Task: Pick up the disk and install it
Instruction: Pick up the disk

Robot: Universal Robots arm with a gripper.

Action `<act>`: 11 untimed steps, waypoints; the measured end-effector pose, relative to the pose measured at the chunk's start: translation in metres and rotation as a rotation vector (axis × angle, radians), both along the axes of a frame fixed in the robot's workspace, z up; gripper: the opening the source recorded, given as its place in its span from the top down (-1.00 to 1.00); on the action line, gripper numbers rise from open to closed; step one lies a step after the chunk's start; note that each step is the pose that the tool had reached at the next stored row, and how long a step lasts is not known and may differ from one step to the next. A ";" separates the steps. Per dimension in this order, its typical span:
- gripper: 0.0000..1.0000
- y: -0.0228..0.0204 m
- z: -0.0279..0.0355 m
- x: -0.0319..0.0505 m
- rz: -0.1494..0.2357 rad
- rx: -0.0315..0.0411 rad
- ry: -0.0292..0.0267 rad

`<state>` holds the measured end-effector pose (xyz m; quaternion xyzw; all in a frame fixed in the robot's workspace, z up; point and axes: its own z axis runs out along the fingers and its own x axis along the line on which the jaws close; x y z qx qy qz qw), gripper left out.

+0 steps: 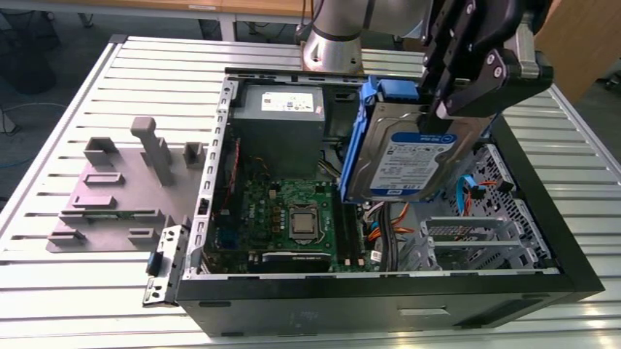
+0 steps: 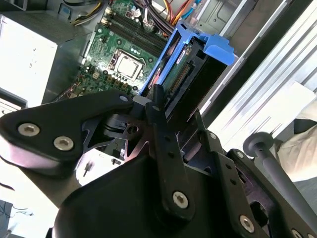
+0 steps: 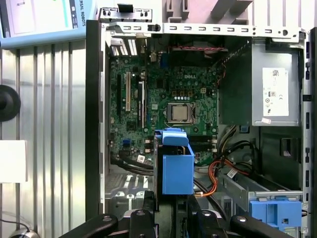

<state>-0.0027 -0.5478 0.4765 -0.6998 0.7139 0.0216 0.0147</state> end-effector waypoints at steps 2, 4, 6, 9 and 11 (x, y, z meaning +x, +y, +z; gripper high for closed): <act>0.30 0.0000 -0.0001 0.0008 0.000 0.0000 0.0000; 0.30 0.0000 -0.0001 0.0008 0.000 0.0001 0.0000; 0.30 -0.0001 -0.0001 0.0009 0.000 0.0001 0.0000; 0.30 -0.0001 -0.0002 0.0010 0.000 0.0002 -0.0001; 0.30 -0.0009 -0.0003 0.0014 0.000 0.0003 -0.0001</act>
